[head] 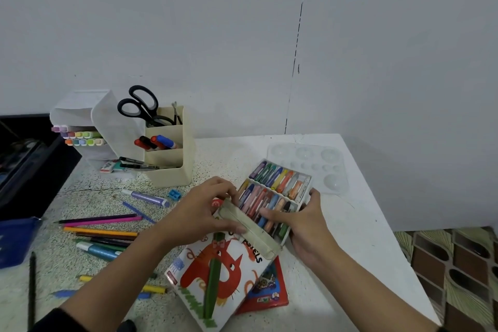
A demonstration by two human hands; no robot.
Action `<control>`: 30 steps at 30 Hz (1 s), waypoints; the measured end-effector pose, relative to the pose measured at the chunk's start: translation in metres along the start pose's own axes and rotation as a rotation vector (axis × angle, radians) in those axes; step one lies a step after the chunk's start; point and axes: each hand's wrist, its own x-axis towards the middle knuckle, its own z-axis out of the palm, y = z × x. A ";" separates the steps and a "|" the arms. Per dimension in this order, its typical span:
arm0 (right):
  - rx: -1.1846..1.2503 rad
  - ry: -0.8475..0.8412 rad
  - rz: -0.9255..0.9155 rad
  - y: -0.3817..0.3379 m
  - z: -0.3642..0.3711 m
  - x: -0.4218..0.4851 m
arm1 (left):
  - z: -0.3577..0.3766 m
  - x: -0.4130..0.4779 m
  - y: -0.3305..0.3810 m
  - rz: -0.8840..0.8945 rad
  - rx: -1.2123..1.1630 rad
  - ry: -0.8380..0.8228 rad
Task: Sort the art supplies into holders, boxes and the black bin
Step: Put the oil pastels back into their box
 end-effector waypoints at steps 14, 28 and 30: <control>0.146 -0.005 0.058 0.009 0.003 -0.013 | 0.002 0.001 -0.006 -0.127 -0.326 0.021; -0.084 -0.190 0.080 -0.008 -0.022 -0.001 | -0.013 0.000 -0.001 -0.486 -0.577 -0.216; -0.109 -0.193 0.075 -0.006 -0.025 0.000 | -0.012 0.001 0.004 -0.490 -0.550 -0.217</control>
